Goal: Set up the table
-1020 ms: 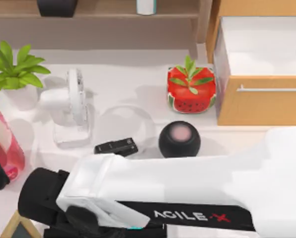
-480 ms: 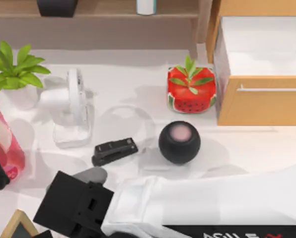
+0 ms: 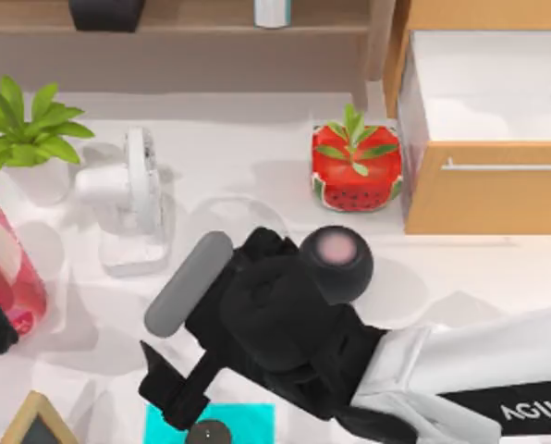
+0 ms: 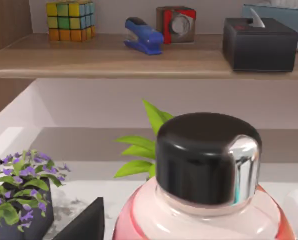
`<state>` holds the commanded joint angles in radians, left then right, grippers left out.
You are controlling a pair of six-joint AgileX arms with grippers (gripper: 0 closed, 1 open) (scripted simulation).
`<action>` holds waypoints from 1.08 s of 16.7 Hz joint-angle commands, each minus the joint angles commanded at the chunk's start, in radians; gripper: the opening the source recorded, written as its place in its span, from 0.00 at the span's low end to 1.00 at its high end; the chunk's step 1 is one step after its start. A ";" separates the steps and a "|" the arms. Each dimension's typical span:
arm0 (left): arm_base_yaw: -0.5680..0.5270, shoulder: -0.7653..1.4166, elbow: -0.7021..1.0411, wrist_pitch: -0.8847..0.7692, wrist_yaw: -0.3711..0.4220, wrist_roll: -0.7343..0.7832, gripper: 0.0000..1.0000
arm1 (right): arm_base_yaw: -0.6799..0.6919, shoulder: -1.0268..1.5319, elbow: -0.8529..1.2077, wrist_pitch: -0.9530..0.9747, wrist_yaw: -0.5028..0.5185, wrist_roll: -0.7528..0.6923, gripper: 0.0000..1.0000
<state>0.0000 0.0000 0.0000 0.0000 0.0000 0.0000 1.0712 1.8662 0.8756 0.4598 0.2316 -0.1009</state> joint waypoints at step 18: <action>0.000 0.000 0.000 0.000 0.000 0.000 1.00 | -0.680 0.085 -0.648 1.270 0.144 -1.409 1.00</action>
<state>0.0000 0.0000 0.0000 0.0000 0.0000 0.0000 0.3910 1.9513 0.2275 1.7301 0.3756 -1.5104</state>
